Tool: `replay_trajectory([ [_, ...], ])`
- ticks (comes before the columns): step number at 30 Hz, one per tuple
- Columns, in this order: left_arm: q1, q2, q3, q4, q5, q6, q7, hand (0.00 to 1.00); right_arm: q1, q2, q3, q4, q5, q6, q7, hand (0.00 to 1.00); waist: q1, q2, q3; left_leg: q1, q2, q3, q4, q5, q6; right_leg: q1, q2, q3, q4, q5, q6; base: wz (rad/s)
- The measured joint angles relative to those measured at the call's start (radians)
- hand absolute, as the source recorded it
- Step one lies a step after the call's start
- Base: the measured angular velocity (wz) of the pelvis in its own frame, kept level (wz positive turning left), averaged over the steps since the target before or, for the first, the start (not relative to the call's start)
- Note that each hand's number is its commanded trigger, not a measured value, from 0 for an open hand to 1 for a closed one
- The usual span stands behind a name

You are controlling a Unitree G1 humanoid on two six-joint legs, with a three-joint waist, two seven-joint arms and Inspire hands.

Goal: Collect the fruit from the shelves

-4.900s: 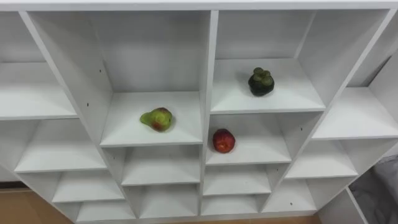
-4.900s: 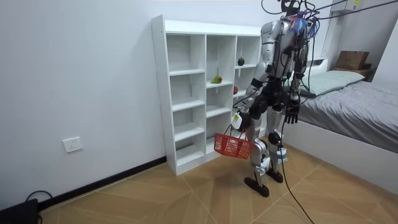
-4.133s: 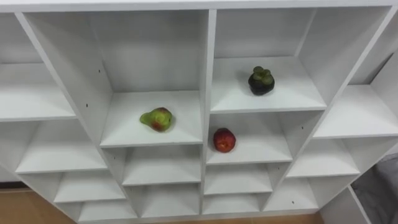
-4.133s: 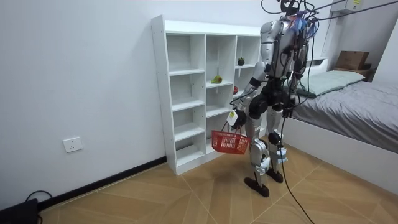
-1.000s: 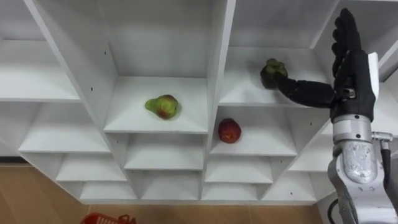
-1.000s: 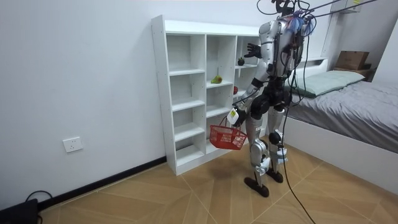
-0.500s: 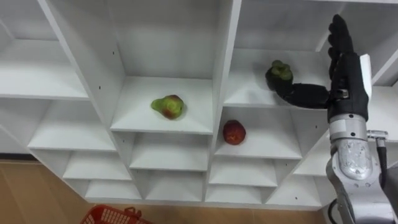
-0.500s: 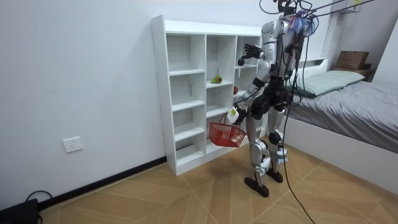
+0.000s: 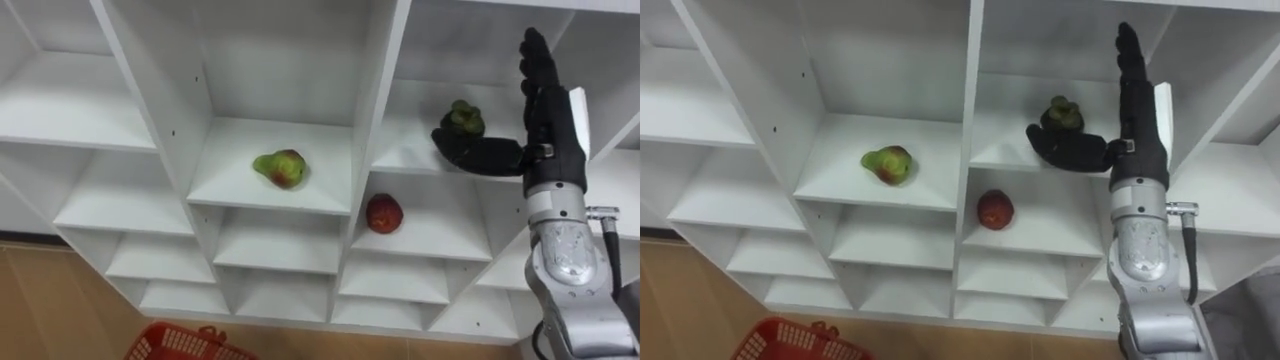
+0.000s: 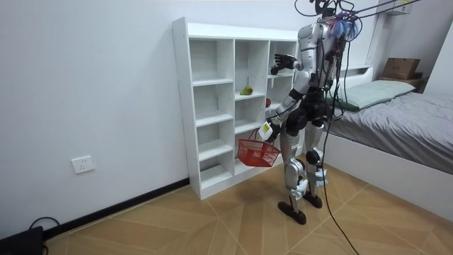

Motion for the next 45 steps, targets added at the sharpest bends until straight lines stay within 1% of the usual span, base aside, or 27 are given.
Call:
replay_trajectory([
  [2,-0.001,0.001,0.0,-0.001,0.0,0.002,-0.002,1.0,-0.004,0.0,0.0,0.012,-0.001,0.001,0.0,0.0,0.0,0.0,0.0,0.0,0.0,-0.003,0.0,0.0,0.0,0.0,0.0,-0.004,0.0,0.0,0.0,0.05],
  [6,0.005,0.005,0.0,-0.009,0.0,0.004,-0.004,1.0,-0.005,-0.001,0.0,0.013,-0.001,0.021,0.0,0.0,0.0,-0.001,-0.0006,-0.003,0.0,-0.011,0.0,0.0,0.0,0.0,0.0,-0.015,0.0,0.0,0.0,0.05],
  [13,0.011,0.007,0.001,-0.007,-0.002,0.004,-0.004,1.0,-0.015,-0.005,0.0,0.043,-0.007,0.02,-0.004,0.0,-0.004,-0.003,-0.0014,0.002,-0.001,-0.016,0.0,0.0,0.0,0.013,0.0,-0.019,-0.003,0.0,0.0,0.02],
  [15,0.011,0.007,0.001,-0.007,-0.002,0.004,-0.003,1.0,-0.018,-0.006,-0.001,0.076,-0.007,0.021,-0.014,0.0,-0.004,-0.007,-0.0033,0.003,-0.001,-0.019,0.001,0.0,0.0,0.015,0.0,-0.021,-0.003,0.0,0.0,0.02],
  [23,0.019,0.008,0.003,-0.007,-0.001,0.005,0.002,1.0,-0.019,-0.015,-0.002,0.1,-0.008,0.021,-0.034,0.0,-0.004,-0.005,-0.0031,0.002,-0.002,-0.02,0.002,0.001,-0.001,0.016,-0.001,-0.022,-0.002,0.0,0.0,0.0],
  [25,0.021,0.009,0.003,-0.007,-0.002,0.009,0.002,1.0,-0.021,-0.024,-0.002,0.123,-0.008,0.02,-0.041,0.0,-0.004,-0.005,-0.0031,0.002,-0.002,-0.022,0.002,0.001,-0.001,0.017,-0.001,-0.022,-0.002,0.0,0.0,0.0],
  [29,0.019,0.015,0.001,-0.005,-0.001,0.031,0.0,1.0,-0.027,-0.04,-0.002,0.199,0.013,0.022,-0.044,0.0,-0.002,-0.005,-0.003,0.002,-0.002,-0.023,0.003,0.001,-0.001,0.017,-0.001,-0.023,-0.002,0.0,0.0,0.0],
  [32,0.019,0.021,0.001,-0.002,0.0,0.044,-0.002,1.0,-0.029,-0.04,-0.001,0.214,0.023,0.022,-0.041,0.0,-0.003,-0.005,-0.0029,0.002,-0.002,-0.024,0.003,0.001,-0.001,0.017,-0.001,-0.023,-0.002,0.0,0.0,0.0],
  [34,0.022,0.024,0.001,0.001,0.0,0.046,-0.001,1.0,-0.038,-0.04,-0.001,0.222,0.023,0.022,-0.035,0.0,-0.004,-0.005,-0.0028,0.002,-0.002,-0.024,0.004,0.001,-0.001,0.018,-0.001,-0.026,-0.002,0.0,0.0,0.0],
  [36,0.02,0.027,0.0,0.01,0.0,0.05,-0.001,1.0,-0.066,-0.041,-0.002,0.26,0.022,0.021,-0.022,0.0,-0.007,-0.006,-0.0026,0.002,-0.002,-0.025,0.006,0.001,-0.001,0.018,-0.001,-0.025,-0.002,0.0,0.0,0.0],
  [39,0.02,0.03,0.0,0.02,0.0,0.056,-0.001,1.0,-0.07,-0.042,-0.002,0.267,0.019,0.021,-0.004,0.0,-0.009,-0.006,-0.0023,0.002,-0.003,-0.026,0.007,0.001,-0.001,0.021,-0.002,-0.026,-0.002,0.0,0.0,0.0],
  [45,0.015,0.03,0.0,0.019,0.019,0.081,-0.003,1.0,-0.095,-0.042,-0.003,0.306,-0.006,0.02,0.023,0.0,-0.012,-0.008,-0.0004,0.0,-0.004,-0.032,0.011,0.0,-0.001,0.024,-0.004,-0.034,-0.002,0.0,0.0,0.02],
])
